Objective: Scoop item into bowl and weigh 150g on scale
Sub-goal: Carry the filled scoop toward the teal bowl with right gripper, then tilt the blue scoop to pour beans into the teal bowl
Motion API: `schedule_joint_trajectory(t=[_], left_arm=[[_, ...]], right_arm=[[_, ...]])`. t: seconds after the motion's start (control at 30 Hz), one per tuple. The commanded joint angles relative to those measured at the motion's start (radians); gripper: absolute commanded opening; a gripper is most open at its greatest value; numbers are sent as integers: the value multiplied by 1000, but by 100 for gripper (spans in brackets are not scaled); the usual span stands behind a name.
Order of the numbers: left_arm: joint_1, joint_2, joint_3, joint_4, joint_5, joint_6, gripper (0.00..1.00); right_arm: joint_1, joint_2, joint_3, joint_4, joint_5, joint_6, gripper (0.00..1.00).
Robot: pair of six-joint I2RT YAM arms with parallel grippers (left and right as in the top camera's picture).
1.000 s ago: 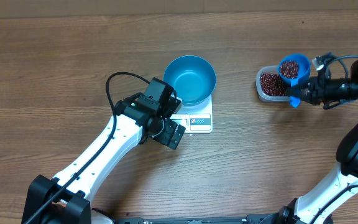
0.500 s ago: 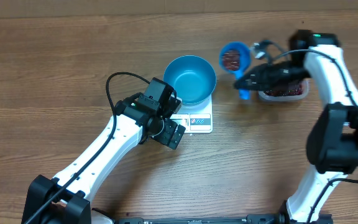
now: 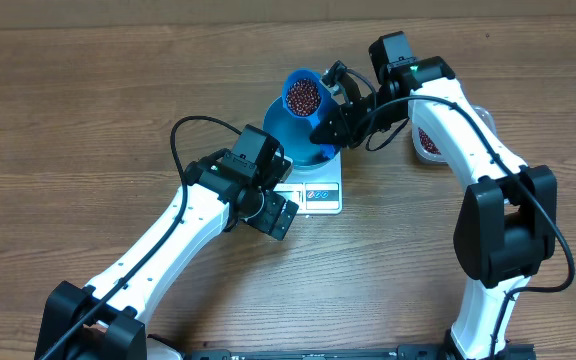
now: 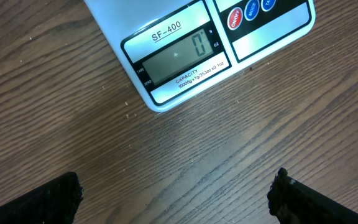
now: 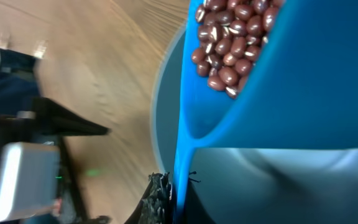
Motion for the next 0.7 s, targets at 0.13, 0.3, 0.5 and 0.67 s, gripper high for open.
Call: schedule_joint_trajectory(t=[0.13, 0.3, 0.5, 0.67], left_arm=[[4, -18, 3, 1, -3, 19, 100], [4, -18, 3, 1, -3, 19, 100], [4, -18, 3, 2, -4, 19, 100], [4, -18, 3, 1, -3, 19, 100]], right_arm=[[57, -4, 25, 10, 333, 10, 4], [89, -4, 40, -3, 402, -21, 4], [103, -5, 92, -34, 478, -44, 4], [103, -5, 132, -60, 519, -48, 4]])
